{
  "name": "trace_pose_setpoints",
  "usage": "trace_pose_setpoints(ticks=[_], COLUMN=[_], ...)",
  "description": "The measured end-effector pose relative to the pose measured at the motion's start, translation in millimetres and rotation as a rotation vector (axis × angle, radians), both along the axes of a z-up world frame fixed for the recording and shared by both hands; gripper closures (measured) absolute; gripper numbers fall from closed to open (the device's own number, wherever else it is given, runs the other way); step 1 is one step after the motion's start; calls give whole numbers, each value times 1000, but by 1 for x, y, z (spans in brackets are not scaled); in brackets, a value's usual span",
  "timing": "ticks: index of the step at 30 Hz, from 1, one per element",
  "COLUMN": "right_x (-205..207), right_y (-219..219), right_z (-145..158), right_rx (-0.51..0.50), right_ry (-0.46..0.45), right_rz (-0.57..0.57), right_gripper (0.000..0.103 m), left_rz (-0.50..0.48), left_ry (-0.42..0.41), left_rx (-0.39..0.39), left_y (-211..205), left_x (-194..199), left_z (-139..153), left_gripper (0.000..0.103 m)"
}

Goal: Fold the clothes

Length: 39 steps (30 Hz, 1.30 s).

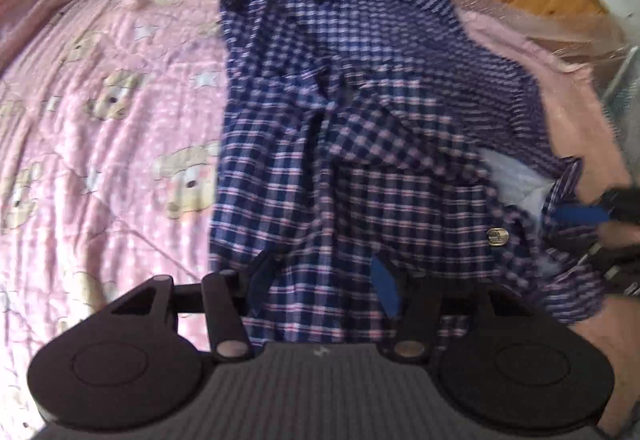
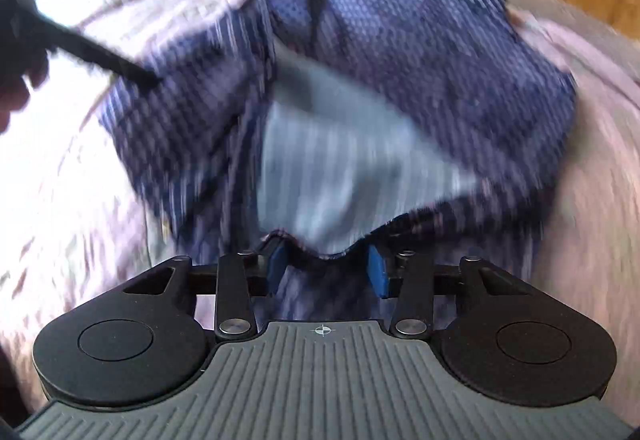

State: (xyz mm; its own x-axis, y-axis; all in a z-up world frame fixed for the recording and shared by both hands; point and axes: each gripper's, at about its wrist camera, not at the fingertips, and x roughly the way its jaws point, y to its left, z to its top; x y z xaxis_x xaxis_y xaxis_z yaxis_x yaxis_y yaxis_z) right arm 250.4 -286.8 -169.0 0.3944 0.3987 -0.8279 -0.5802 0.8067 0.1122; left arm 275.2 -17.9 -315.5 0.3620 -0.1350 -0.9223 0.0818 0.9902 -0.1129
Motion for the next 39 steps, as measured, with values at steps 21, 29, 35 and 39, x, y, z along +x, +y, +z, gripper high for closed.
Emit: trace_pose_setpoints(ticks=[21,29,35,39], right_x=[4,78,22,0], right_y=[-12,-1,-54,-30], right_z=[-19,8,24,-6], right_rx=[145,309,422,230], right_ry=[120,-134,-66,9], right_rz=[42,-229,-267,-154], right_gripper=[74,74,66,66], left_rz=[103,56,-80,-58], left_ry=[-25,-209,-151,-100], left_rx=[-134,-337,-170,28], left_y=[-44,-20,-56,-89], left_x=[72,68,51,64], left_z=[12,60,47,15], left_gripper=[62,59,37,46])
